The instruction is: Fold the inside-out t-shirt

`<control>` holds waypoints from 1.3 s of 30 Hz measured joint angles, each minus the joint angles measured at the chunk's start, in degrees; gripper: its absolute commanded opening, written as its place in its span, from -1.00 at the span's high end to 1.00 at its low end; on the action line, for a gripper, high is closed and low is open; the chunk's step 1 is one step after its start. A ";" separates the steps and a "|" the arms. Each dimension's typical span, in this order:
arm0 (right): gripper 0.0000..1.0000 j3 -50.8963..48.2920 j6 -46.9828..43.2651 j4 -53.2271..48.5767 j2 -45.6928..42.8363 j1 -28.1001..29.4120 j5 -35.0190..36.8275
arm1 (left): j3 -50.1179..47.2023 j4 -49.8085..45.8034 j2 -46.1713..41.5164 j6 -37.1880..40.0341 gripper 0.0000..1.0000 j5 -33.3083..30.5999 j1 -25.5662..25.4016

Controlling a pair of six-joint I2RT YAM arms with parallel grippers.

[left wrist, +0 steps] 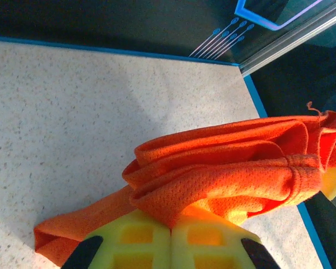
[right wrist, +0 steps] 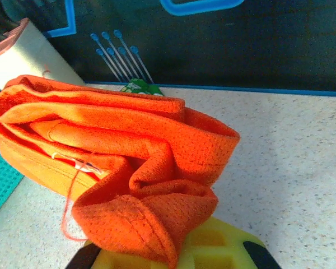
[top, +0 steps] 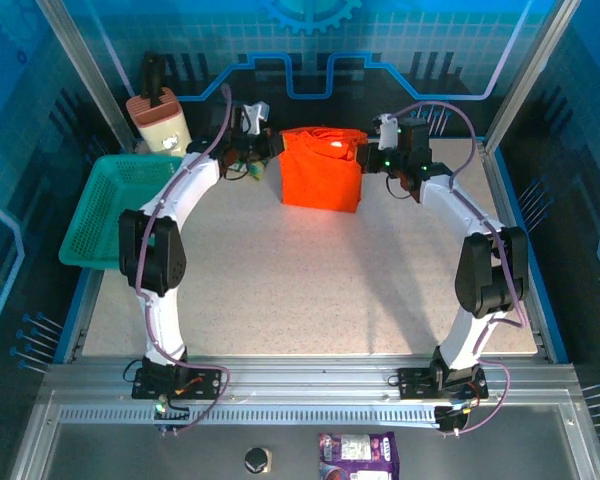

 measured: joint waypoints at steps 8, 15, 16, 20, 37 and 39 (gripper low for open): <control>1.00 -11.23 -0.57 2.75 -7.93 0.33 -3.78 | -16.48 7.80 -7.48 -0.07 1.00 4.96 0.57; 1.00 -20.44 -2.51 1.33 -18.10 3.91 -4.61 | -31.10 14.25 -17.53 -0.46 1.00 9.09 0.57; 1.00 -21.51 -2.73 0.50 -18.95 4.76 -4.57 | -32.87 14.93 -18.49 -0.48 1.00 9.51 0.57; 1.00 -23.47 -3.13 -3.58 -21.59 7.98 -4.59 | -36.85 15.21 -21.20 -1.07 1.00 10.49 0.57; 1.00 -8.28 0.48 -7.93 -12.98 5.49 -0.31 | -16.87 9.42 -13.86 0.11 1.00 8.22 0.46; 1.00 -3.78 0.98 -7.91 -7.34 3.78 -0.07 | -11.61 8.52 -8.20 0.04 1.00 8.07 0.46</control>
